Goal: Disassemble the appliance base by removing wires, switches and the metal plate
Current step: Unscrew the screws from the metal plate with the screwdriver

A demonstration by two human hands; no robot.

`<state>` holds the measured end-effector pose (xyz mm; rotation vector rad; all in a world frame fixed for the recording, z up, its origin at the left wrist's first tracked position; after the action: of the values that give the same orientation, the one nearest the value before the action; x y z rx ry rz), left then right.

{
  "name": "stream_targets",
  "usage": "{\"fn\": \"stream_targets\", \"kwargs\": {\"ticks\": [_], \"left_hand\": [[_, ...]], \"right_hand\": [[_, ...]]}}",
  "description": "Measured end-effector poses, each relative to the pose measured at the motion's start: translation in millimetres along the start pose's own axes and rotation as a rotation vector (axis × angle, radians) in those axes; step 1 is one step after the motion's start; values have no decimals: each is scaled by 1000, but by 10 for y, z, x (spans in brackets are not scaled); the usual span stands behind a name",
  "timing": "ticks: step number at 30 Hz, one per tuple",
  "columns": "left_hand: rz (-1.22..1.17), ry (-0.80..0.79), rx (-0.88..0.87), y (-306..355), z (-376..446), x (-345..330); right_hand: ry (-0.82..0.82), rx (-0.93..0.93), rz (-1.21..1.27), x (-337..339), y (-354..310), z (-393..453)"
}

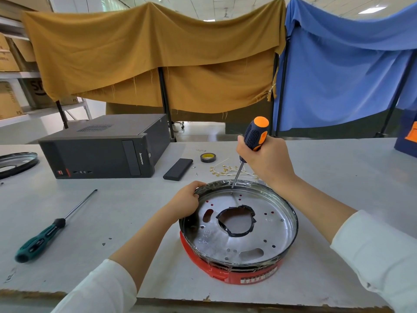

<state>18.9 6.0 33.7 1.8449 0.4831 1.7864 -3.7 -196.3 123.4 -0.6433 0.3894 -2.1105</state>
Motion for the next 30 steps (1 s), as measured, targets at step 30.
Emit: {"fn": "stream_targets", "kwargs": {"ticks": [30], "left_hand": [[4, -10, -5, 15, -10, 7]], "right_hand": [[-53, -288, -197, -206, 33, 378]]}}
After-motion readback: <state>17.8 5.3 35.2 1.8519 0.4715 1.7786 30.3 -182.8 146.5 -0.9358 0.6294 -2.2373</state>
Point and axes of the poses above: each hand's wrist, its own z-axis towards the middle knuckle, its own x-axis out of the back of the hand, y = z × x, the point moved 2 cm from there along z, towards the middle knuckle, and after that the axes turned 4 degrees about z, right-handed, at the moved point
